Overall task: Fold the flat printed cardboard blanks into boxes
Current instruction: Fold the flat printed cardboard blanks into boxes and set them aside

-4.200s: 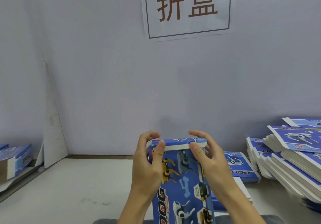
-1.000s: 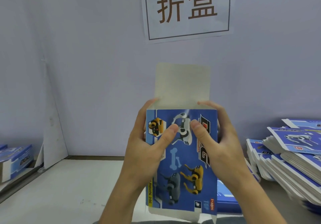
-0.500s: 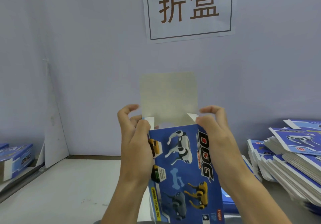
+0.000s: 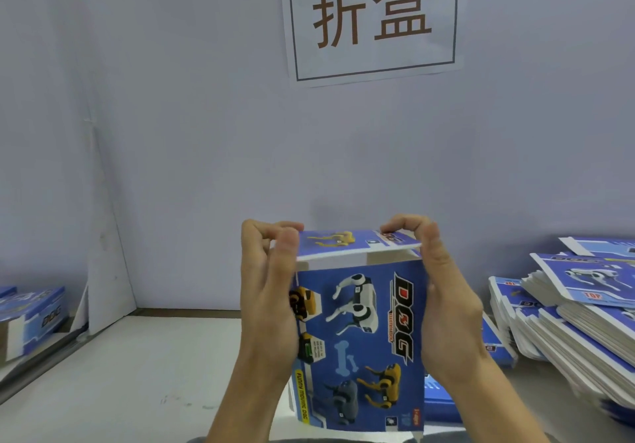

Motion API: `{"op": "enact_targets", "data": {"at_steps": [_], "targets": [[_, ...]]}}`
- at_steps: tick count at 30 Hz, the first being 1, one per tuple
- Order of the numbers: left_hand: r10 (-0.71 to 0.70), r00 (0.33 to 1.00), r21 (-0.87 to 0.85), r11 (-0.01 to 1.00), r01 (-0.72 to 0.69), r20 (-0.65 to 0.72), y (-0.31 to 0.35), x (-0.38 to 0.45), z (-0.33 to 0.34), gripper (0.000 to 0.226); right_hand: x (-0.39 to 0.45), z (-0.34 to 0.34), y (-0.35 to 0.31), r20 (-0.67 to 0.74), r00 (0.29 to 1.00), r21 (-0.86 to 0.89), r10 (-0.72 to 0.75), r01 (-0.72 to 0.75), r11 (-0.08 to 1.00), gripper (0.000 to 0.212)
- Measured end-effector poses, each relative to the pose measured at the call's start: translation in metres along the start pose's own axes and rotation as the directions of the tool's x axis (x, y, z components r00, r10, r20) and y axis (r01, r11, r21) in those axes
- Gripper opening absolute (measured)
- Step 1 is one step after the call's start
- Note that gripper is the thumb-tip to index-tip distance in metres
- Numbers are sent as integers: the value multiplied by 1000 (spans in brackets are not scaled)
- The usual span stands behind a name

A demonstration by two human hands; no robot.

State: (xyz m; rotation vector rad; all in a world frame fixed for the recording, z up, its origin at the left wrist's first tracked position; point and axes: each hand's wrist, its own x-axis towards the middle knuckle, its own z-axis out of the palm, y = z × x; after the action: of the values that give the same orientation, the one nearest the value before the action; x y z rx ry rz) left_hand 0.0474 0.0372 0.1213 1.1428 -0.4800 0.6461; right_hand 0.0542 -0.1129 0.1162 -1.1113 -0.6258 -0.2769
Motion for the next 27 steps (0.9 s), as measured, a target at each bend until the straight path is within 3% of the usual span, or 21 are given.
{"op": "enact_targets", "data": {"at_steps": [3,8,13,17,20,23,27], "targets": [[-4,997,33,999,1,71,-5,-1,-6,30,1,-5,-2,24,999,-52,-25,26,998,24],[0,991,115,993,-15,133,-5,-1,-13,26,0,-7,-5,76,997,-99,4,3,995,43],[-60,987,153,988,38,147,-4,0,-15,31,3,-7,-10,61,997,-198,-49,60,978,33],[-4,974,262,963,-56,226,1,0,-17,46,2,-10,-11,40,996,-209,-78,84,974,27],[36,974,307,946,-106,225,4,-1,-14,42,2,-10,-10,7,995,-216,-95,94,972,32],[37,987,232,970,-74,159,3,-2,-5,28,1,-6,-9,-23,994,-219,-107,100,971,20],[29,995,96,995,-39,99,3,-3,3,33,2,1,-8,-37,991,-237,-131,119,964,24]]}}
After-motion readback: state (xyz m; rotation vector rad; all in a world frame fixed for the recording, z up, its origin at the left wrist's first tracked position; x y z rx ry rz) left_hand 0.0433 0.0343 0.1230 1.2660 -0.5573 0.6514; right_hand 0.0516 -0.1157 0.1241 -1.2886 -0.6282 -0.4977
